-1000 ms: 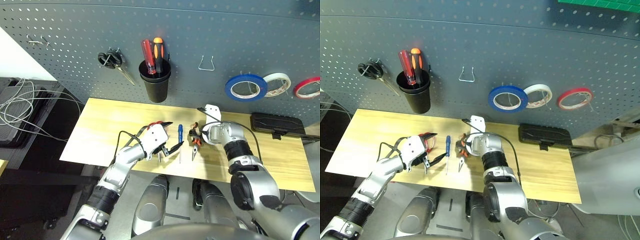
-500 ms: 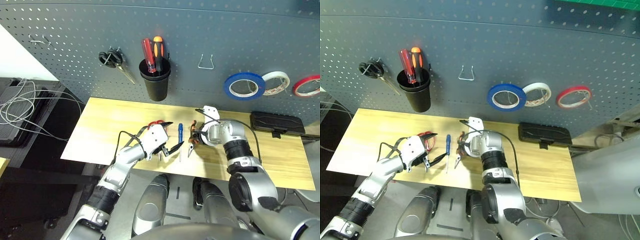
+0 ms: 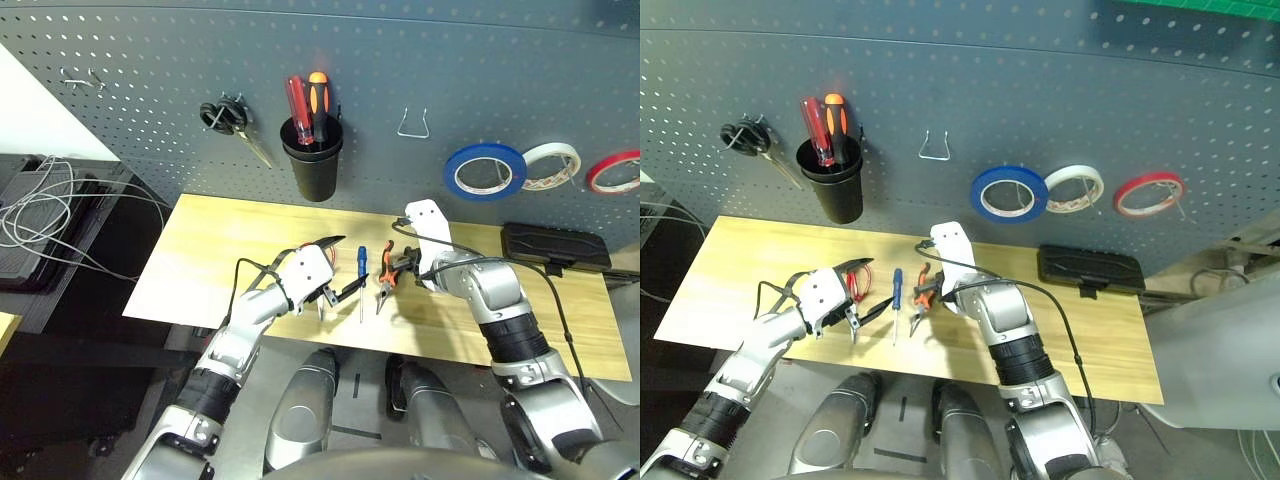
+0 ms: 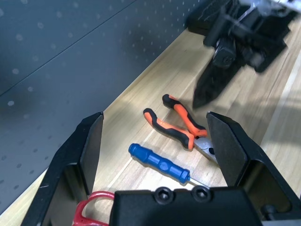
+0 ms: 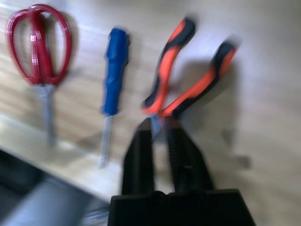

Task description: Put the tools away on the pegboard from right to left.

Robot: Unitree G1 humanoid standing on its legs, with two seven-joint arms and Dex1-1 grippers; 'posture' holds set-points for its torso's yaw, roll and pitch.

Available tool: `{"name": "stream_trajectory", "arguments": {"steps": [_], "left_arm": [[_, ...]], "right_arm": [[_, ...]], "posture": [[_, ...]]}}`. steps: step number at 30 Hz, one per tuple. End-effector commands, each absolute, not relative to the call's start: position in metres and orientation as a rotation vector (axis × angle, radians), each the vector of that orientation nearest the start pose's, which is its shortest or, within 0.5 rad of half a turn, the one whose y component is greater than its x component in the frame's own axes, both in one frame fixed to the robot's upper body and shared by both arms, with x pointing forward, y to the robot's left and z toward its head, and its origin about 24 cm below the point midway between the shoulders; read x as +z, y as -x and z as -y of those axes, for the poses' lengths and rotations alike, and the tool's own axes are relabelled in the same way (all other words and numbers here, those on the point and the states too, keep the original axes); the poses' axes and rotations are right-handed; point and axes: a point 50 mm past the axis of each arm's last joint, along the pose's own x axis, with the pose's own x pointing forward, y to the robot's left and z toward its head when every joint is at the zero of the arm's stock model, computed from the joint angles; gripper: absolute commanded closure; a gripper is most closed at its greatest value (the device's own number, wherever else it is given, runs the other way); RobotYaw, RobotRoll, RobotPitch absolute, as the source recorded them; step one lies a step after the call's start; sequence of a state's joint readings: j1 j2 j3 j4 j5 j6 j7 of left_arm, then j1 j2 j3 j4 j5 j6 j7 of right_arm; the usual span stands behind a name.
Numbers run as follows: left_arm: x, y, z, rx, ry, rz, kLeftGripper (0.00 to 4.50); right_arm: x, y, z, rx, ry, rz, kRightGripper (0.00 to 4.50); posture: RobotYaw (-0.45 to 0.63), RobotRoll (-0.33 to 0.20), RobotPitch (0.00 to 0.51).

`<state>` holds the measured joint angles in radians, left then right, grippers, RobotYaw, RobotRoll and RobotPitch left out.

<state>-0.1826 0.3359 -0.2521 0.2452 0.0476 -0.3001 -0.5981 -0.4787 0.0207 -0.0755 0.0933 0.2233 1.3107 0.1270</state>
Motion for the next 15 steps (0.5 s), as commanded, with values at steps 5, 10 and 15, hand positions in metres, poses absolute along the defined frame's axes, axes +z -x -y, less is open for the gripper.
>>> {"name": "stream_trajectory", "arguments": {"steps": [5, 10, 15], "left_arm": [[0.035, -0.262, -0.132, -0.886, -0.455, 0.049, 0.00], [0.034, -0.261, -0.132, -0.883, -0.453, 0.047, 0.00], [0.033, -0.259, -0.132, -0.882, -0.450, 0.043, 0.00]], "right_arm": [[0.040, -0.295, 0.095, 0.226, -0.372, -1.045, 1.12], [0.035, -0.300, 0.092, 0.183, -0.326, -1.074, 0.04], [0.032, -0.304, 0.094, 0.160, -0.296, -1.080, 0.04]], "posture": [[0.21, 0.000, 0.238], [0.22, 0.000, 0.239], [0.22, 0.000, 0.242]]}}
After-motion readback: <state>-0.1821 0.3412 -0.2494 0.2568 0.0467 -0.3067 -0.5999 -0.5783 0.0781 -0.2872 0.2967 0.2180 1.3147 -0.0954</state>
